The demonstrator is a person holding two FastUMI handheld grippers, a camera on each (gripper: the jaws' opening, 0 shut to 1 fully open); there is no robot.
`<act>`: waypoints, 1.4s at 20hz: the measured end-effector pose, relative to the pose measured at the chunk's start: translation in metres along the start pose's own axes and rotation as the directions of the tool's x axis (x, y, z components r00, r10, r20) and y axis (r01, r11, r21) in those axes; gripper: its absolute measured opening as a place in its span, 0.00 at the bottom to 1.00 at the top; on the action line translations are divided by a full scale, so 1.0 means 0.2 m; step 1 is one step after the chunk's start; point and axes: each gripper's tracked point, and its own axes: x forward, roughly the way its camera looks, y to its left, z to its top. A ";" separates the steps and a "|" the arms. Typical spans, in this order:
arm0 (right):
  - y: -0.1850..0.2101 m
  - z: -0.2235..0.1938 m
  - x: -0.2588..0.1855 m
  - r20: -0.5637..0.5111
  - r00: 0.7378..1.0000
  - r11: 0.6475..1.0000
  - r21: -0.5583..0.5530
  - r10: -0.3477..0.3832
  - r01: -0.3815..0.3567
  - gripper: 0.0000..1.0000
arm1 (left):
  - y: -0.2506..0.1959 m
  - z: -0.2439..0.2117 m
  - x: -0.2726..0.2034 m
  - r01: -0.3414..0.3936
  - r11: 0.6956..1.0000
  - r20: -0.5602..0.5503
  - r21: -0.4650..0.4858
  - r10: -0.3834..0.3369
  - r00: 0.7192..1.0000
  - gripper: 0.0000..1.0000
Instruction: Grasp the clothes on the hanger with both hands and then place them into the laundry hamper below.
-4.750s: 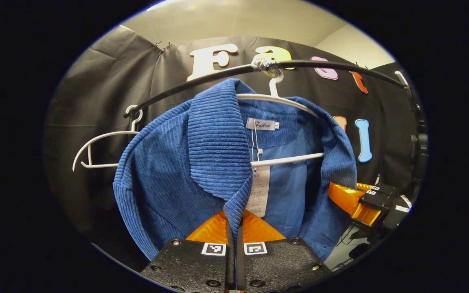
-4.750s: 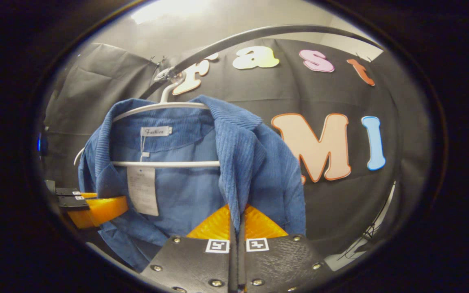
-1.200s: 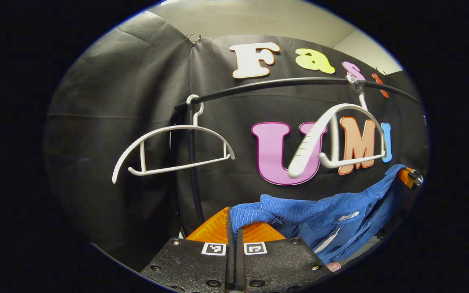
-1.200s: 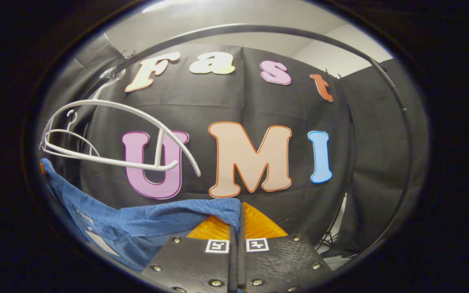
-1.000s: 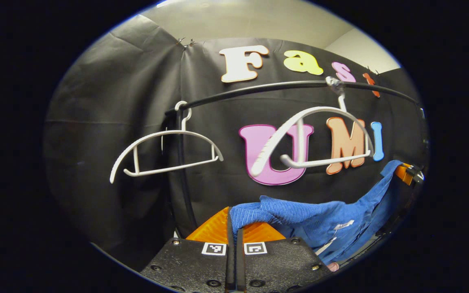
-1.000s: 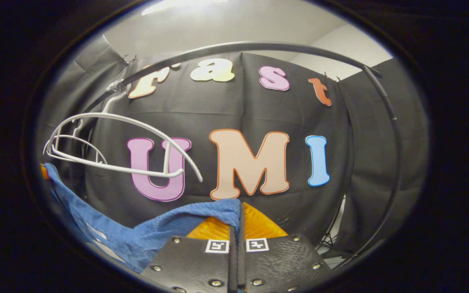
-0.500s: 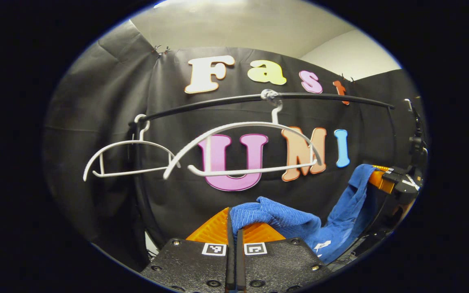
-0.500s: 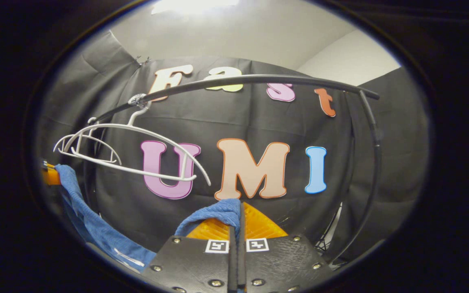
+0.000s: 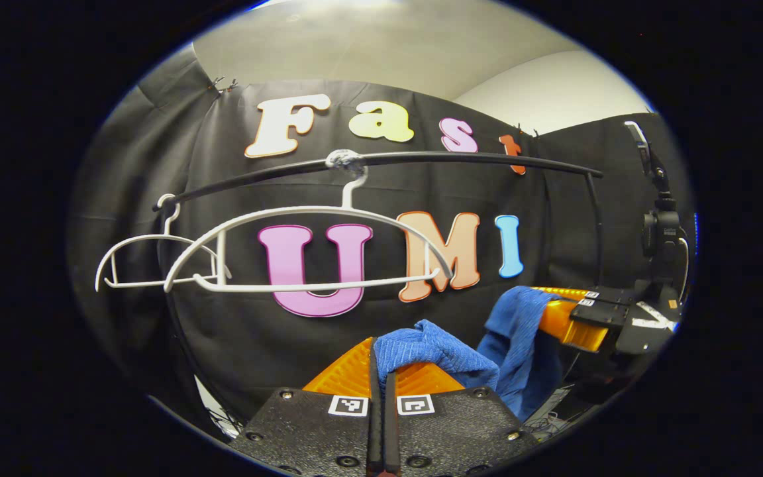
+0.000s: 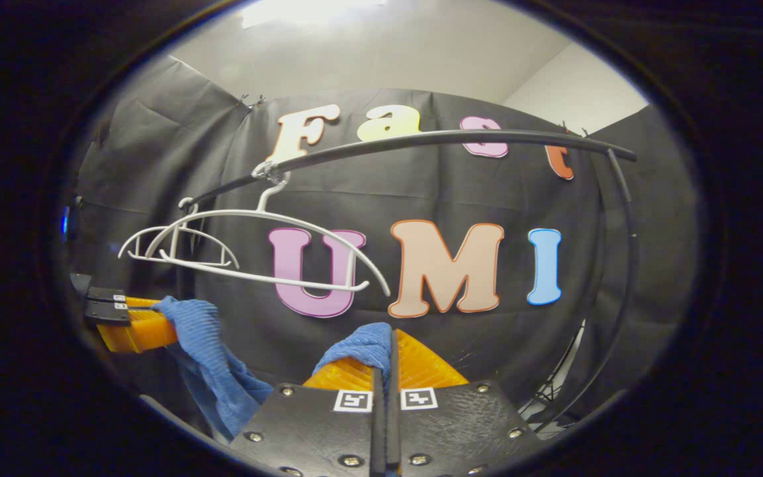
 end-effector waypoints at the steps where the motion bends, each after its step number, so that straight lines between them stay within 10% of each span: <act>1: 0.03 0.01 -0.02 -0.002 1.000 1.000 0.021 0.012 -0.012 0.01 | -0.03 0.01 0.01 0.010 1.000 0.011 -0.012 -0.010 1.000 0.02; 15: 0.09 -0.11 -0.12 -0.046 0.997 0.995 0.087 0.055 -0.050 0.01 | -0.24 -0.08 -0.04 0.081 0.996 0.026 -0.048 -0.080 0.996 0.02; 24: 0.16 -0.51 -0.15 -0.150 0.981 0.985 0.139 0.126 -0.106 0.02 | -0.22 -0.47 -0.08 0.124 0.973 -0.018 -0.196 -0.130 0.991 0.01; 28: 0.11 -0.78 -0.15 -0.214 0.973 0.990 0.125 0.084 -0.058 0.02 | -0.09 -0.71 -0.05 0.030 0.978 -0.082 -0.208 -0.048 0.995 0.02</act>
